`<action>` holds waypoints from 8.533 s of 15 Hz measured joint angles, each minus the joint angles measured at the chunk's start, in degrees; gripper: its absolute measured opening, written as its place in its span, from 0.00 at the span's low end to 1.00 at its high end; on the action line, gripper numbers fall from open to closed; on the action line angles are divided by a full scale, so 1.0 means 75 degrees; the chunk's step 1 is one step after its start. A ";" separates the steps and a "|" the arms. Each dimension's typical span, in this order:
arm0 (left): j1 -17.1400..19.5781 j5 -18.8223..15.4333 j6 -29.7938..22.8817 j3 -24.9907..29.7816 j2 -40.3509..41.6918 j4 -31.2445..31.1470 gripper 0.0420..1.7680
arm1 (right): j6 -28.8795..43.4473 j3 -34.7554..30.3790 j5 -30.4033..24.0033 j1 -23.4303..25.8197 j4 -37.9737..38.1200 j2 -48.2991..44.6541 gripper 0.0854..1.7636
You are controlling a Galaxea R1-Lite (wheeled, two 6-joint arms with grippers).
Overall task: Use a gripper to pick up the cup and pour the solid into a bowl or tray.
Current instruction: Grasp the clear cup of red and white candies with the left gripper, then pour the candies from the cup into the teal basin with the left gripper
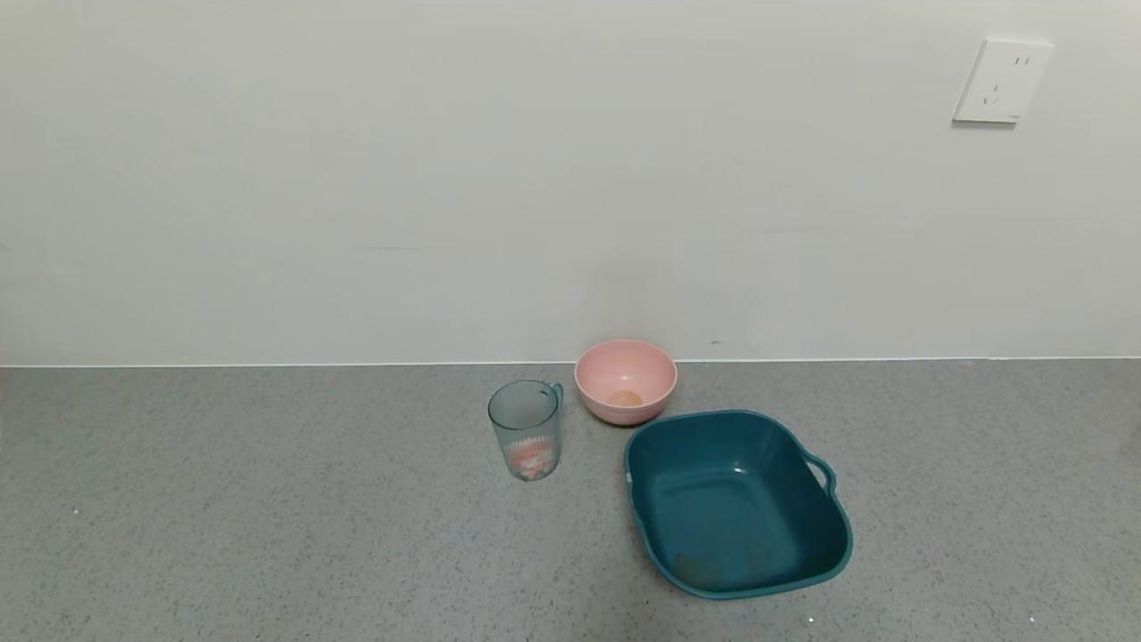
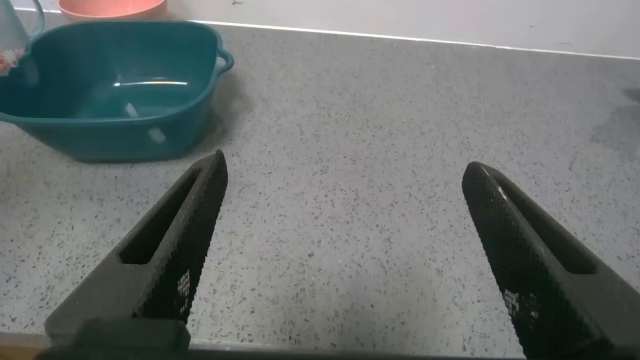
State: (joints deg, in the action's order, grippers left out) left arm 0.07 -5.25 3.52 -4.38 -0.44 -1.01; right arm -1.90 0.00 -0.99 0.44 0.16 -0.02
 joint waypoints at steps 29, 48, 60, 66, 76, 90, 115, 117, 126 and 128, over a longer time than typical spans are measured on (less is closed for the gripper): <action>-0.4350 0.3122 -0.0440 -0.3264 -1.2826 0.6025 0.97 | 0.0000 0.0000 -0.0003 0.0000 0.0003 0.0000 0.97; -0.4335 0.4169 -0.0288 -0.5296 -1.6932 0.8059 0.97 | -0.0003 0.0003 -0.0003 0.0000 0.0003 0.0000 0.97; -0.3927 0.4064 -0.0148 -0.7027 -1.7450 0.7110 0.97 | 0.0000 0.0000 0.0000 0.0000 0.0000 0.0000 0.97; -0.3968 0.4103 -0.0169 -0.6895 -1.7395 0.7147 0.75 | 0.0000 0.0000 -0.0003 0.0000 0.0003 0.0000 0.97; -0.3974 0.4151 0.0481 -0.6928 -1.6027 0.6037 0.75 | 0.0000 0.0000 -0.0003 0.0000 0.0003 0.0000 0.97; -0.5500 0.5330 0.5219 -0.7615 -1.5193 0.5905 0.74 | 0.0000 0.0000 0.0000 0.0000 0.0003 0.0000 0.97; -0.7022 0.7469 1.5815 -0.7635 -1.7229 1.2067 0.74 | 0.0002 0.0000 -0.0003 0.0000 0.0003 0.0000 0.97; -0.7072 0.7231 1.6417 -0.7600 -1.7226 1.2067 0.74 | 0.0002 0.0000 -0.0003 0.0000 0.0003 0.0000 0.97; -0.7253 0.6877 1.8660 -0.7266 -1.6891 1.2061 0.74 | 0.0000 0.0000 -0.0003 0.0000 0.0003 0.0000 0.97; -0.7267 0.6794 1.9056 -0.7207 -1.6804 1.2061 0.74 | 0.0000 0.0000 0.0000 0.0000 0.0003 0.0000 0.97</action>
State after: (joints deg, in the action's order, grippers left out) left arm -54.43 45.70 146.45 -58.43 -126.47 89.44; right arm -1.90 0.00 -0.99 0.44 0.18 -0.02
